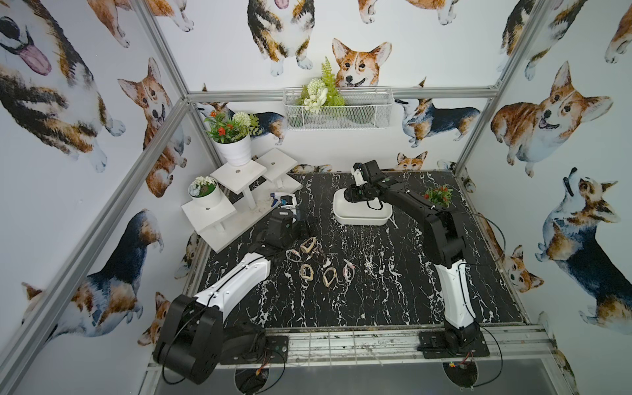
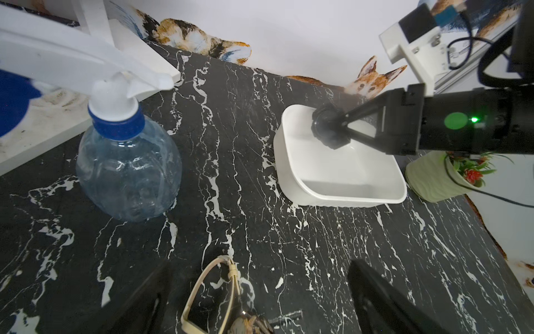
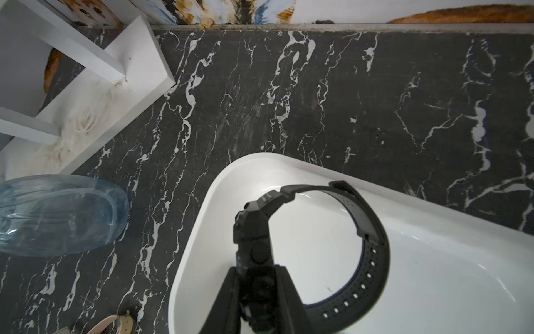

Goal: Put the watch into the storage box
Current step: Place the watch in the storage box.

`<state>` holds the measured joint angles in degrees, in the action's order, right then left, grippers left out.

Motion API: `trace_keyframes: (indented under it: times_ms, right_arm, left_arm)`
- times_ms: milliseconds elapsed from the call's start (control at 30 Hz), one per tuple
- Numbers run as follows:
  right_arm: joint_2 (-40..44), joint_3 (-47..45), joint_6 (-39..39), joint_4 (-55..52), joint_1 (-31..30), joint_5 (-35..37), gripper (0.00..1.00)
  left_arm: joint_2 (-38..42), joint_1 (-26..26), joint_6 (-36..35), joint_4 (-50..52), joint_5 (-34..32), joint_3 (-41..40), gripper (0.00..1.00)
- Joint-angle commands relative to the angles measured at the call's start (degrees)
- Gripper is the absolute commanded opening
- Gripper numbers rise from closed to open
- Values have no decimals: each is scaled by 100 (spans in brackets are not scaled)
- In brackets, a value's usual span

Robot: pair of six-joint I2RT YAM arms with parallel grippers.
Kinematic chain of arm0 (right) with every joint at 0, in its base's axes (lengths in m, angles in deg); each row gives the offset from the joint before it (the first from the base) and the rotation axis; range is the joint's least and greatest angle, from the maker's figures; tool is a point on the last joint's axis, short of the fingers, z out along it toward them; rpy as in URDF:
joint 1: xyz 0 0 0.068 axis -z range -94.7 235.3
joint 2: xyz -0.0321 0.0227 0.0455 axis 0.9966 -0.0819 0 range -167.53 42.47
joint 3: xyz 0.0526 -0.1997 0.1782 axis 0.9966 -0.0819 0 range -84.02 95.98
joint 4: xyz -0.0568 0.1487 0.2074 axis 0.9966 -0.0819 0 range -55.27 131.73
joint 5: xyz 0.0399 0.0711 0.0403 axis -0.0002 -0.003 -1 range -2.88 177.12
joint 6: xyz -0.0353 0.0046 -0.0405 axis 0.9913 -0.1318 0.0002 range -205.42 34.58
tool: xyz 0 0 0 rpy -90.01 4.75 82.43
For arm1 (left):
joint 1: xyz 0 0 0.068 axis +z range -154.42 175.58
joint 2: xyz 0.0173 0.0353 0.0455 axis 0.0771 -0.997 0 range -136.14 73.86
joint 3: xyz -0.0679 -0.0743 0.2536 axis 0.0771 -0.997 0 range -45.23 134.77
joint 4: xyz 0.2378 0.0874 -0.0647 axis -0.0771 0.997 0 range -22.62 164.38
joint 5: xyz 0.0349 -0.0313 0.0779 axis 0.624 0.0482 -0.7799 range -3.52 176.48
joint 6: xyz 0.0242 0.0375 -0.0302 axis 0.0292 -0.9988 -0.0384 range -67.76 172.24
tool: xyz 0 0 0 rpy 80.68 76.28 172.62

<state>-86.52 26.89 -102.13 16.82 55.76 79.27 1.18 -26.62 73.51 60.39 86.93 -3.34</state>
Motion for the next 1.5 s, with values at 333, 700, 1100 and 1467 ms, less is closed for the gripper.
trace_keyframes:
  times_ms: [333, 700, 1100, 1467]
  right_arm:
    - [-930, 986, 204, -553, -87, 257, 0]
    - [-1300, 1354, 278, -709, -143, 364, 6]
    - [-631, 926, 335, -452, -190, 248, 51]
    - [611, -411, 1460, -564, -432, -452, 50]
  left_arm:
    - [57, -22, -225, -152, 74, -120, 100]
    - [205, -22, -282, -80, 34, -173, 100]
    - [306, -22, -232, -66, 34, -190, 100]
    - [529, -32, -168, -110, 26, -319, 100]
